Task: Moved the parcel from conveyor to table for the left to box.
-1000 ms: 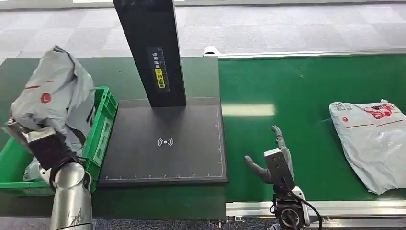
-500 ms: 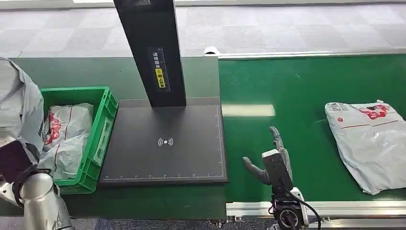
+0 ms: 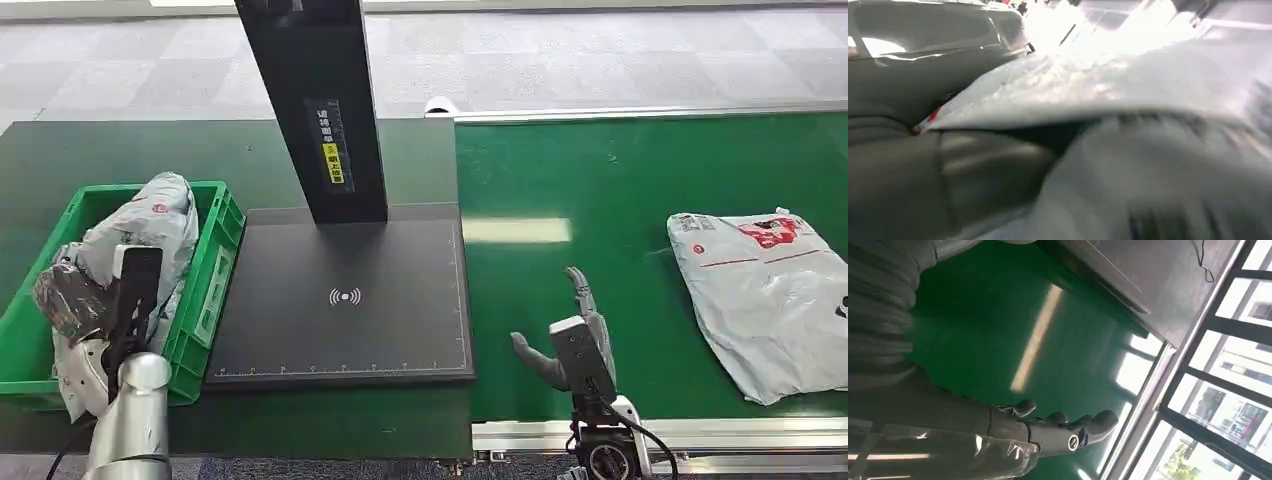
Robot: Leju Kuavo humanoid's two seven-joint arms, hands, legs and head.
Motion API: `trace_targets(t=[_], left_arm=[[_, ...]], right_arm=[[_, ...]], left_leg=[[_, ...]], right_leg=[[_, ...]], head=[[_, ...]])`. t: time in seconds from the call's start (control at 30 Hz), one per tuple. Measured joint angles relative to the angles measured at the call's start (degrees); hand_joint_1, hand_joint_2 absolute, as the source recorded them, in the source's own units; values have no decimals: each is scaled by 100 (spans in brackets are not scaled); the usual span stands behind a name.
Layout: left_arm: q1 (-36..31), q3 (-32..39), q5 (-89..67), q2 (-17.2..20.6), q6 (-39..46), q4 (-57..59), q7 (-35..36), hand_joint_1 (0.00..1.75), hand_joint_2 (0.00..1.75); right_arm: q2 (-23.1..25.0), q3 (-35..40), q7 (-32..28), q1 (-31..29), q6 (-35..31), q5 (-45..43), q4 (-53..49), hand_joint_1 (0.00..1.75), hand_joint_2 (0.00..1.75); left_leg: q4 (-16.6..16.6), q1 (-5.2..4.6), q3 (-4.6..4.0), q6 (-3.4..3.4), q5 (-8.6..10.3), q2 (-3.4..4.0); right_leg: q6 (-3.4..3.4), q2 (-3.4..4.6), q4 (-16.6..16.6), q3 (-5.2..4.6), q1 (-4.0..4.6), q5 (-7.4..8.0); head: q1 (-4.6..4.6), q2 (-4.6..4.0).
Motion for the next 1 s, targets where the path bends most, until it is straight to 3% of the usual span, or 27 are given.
trace_targets(t=[0.1,0.27,0.43,0.47,0.5,0.7,0.9,1.0], left_arm=[[1,-13,138,26,105,44,-37,0,0],[3,217,81,-41,112,-133,-715,0,0],[3,238,79,-50,112,-152,-760,0,0],[-33,692,153,-308,120,-506,-1841,0,0],[-69,1014,619,-513,129,-825,-2293,0,0],[59,918,2092,-667,131,-1421,-2334,0,0],[147,844,2234,-739,131,-1786,-2339,0,0],[144,870,1548,-774,136,-1818,-2268,0,0]], right_arm=[[0,0,0,-1,11,4,0,0,175],[0,0,0,0,11,-9,0,0,175],[0,-2,0,0,11,-11,0,0,175],[0,-2,-11,-3,0,-44,0,0,175],[-2,-2,-20,-10,-2,-65,2,0,175],[-7,0,-83,-101,-18,-107,85,0,175],[-7,9,-116,-143,-61,-142,179,0,175],[-7,9,-116,-143,-103,-142,208,0,175]], left_leg=[[0,0,-1,0,0,-1],[0,0,-1,0,0,-1],[0,0,-1,0,0,-1],[0,0,-2,0,0,-4],[0,0,-2,0,0,-2],[0,1,-3,0,0,-6],[0,1,-3,0,0,-6],[1,0,0,0,0,-7]], right_leg=[[0,0,0,0,0,0],[0,0,0,-1,0,0],[0,0,0,-1,0,0],[0,-1,0,0,0,0],[0,-1,0,0,0,0],[0,-2,0,0,1,0],[0,-2,0,1,1,0],[0,-2,-1,-1,0,0]], head=[[-2,0],[-2,0],[-2,0],[0,0],[-2,0],[0,0],[0,0],[-2,0]])
